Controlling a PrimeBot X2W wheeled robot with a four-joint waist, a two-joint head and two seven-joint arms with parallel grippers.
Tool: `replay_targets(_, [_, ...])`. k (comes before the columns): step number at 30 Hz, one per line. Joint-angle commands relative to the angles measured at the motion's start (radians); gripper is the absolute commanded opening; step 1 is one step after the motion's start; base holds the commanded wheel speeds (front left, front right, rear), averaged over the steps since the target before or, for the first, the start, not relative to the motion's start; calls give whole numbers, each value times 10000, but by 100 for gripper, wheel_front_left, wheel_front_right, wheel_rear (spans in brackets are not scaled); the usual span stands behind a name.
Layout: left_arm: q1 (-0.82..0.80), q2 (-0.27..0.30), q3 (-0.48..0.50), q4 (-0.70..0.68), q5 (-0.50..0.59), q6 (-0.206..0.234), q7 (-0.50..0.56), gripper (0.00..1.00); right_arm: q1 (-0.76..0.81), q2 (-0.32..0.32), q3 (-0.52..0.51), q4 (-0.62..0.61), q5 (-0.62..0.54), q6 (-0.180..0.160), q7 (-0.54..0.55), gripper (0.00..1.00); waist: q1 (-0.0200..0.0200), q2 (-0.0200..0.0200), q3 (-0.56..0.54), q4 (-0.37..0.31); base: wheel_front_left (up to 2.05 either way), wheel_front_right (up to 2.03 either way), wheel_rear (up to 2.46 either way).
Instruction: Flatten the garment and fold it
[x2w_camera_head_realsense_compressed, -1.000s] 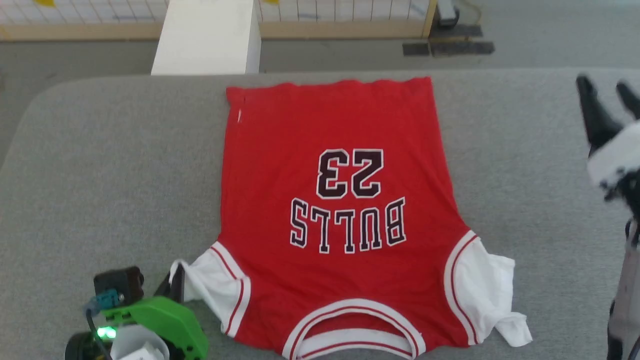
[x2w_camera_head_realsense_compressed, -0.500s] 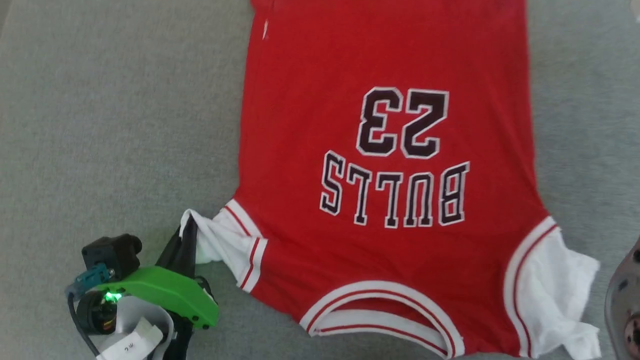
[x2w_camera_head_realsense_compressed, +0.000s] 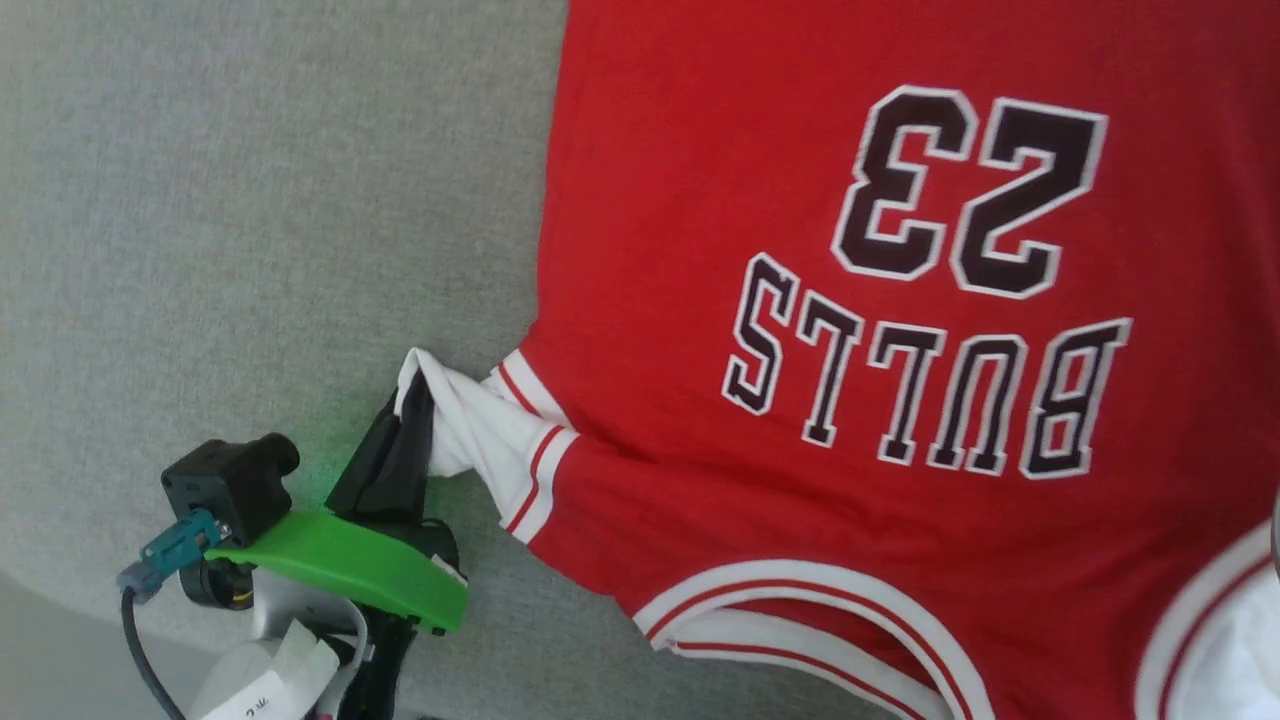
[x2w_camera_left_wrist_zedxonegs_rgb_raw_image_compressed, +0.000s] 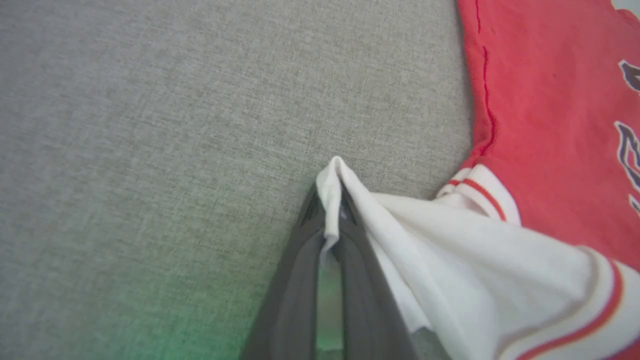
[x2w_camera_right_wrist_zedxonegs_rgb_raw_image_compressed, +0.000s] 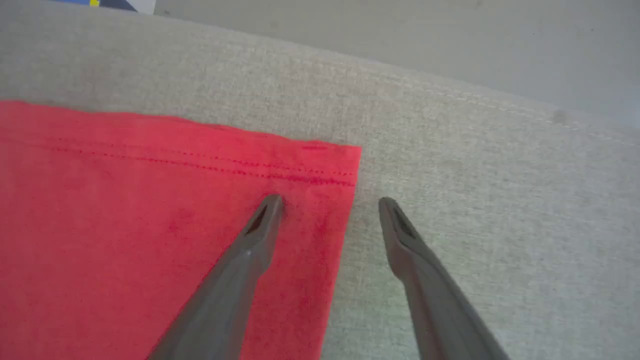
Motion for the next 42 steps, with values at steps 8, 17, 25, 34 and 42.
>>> replay_targets(8, [-16,-71,-148,300,-111,52,90,0,451,110,355,-508,107,33,1428,42,-1,-1,670,497,0,0,0])
replay_targets(17, [-31,78,-174,581,-87,81,220,0,848,-71,398,-1331,798,33,1089,0,-1,-1,-313,81,0,0,0])
replay_targets(25, [92,319,-248,974,85,251,498,0,2236,-1283,985,-2450,2617,33,251,0,-1,-1,-2351,-955,0,0,0])
replay_targets(34, [608,578,-234,1151,153,622,904,0,6393,-2027,789,-4865,4724,33,282,0,-1,-1,-4181,-2456,0,0,0])
replay_targets(42, [986,547,-295,1284,135,865,1019,0,10716,-856,381,-6335,5175,33,-335,0,-1,-1,-4846,-3156,0,0,0])
